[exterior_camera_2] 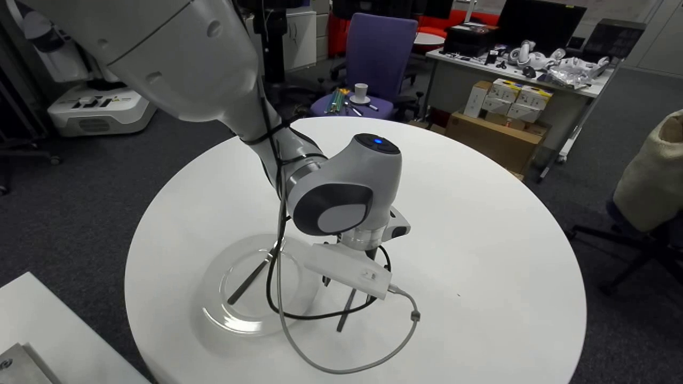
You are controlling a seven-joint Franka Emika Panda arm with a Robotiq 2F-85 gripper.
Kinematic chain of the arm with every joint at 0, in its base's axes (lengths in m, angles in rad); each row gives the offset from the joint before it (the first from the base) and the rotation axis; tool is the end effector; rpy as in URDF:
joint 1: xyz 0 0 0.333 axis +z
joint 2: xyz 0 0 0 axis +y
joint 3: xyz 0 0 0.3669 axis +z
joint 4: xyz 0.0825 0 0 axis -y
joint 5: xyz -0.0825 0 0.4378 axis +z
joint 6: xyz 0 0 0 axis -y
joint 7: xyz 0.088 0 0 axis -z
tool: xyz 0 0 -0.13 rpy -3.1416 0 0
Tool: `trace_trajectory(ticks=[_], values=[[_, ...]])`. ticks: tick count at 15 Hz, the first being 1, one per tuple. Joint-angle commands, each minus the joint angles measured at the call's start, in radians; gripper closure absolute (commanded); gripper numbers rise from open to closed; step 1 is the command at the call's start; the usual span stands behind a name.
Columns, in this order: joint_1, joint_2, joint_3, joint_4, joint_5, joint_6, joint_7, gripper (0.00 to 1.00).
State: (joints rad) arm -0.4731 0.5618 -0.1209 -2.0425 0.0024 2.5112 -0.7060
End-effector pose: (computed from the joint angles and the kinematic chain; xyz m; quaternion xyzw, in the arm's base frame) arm 0.5268 -0.3573 0.1306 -0.9965 -0.0626 0.0547 0.0016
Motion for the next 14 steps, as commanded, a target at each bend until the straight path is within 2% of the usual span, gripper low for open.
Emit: trace_trajectory(ticks=[1, 14], values=[[-0.011, 0.014, -0.005, 0.016, 0.004, 0.007, 0.002, 0.00], [-0.010, 0.053, -0.015, 0.067, -0.003, -0.004, 0.015, 0.00]])
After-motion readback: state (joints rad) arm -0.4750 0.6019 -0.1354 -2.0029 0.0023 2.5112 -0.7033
